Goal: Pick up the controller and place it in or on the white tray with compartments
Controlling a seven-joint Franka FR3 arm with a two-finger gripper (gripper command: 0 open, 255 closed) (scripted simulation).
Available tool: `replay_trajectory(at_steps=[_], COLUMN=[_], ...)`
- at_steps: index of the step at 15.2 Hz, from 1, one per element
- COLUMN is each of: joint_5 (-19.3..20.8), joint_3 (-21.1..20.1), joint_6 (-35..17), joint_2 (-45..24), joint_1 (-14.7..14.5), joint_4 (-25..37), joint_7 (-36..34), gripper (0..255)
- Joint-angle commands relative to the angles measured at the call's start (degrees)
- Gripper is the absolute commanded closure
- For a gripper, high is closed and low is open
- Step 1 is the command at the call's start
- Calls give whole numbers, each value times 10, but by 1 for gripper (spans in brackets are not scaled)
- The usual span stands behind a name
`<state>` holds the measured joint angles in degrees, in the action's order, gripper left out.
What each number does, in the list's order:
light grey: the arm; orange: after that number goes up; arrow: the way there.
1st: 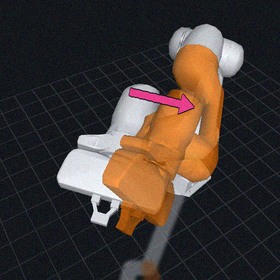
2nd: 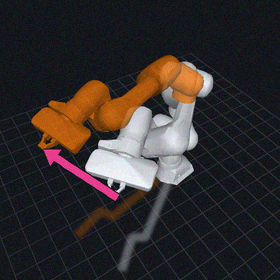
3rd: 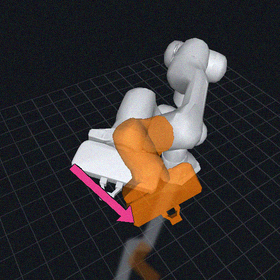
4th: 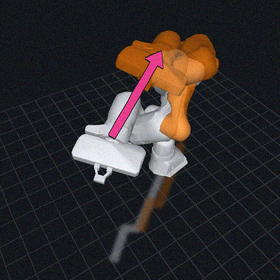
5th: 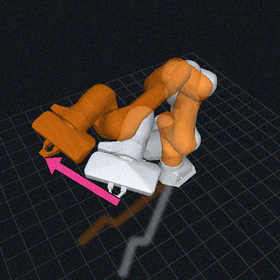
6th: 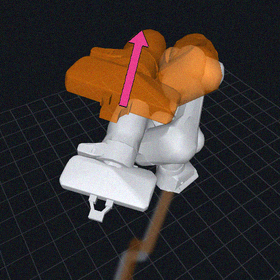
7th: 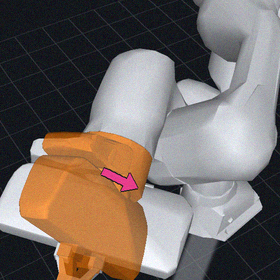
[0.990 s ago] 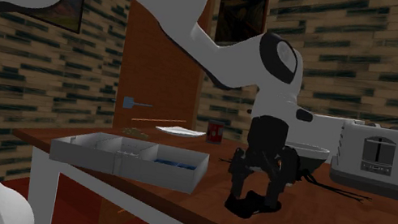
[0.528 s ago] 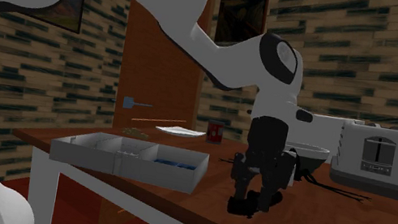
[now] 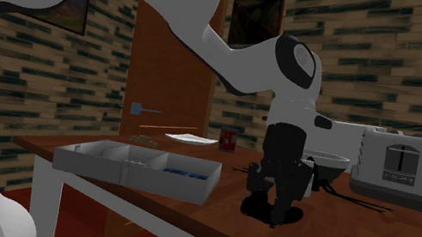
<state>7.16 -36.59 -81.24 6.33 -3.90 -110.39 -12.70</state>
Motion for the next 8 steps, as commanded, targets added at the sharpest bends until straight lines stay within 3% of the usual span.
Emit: replay_trajectory(at_steps=[1,8], joint_5=[-1,1], joint_3=[-1,0], joint_6=[0,53], joint_2=[-1,0], joint_1=[-1,0], joint_4=[0,53], joint_7=[0,9], gripper=[255,255])
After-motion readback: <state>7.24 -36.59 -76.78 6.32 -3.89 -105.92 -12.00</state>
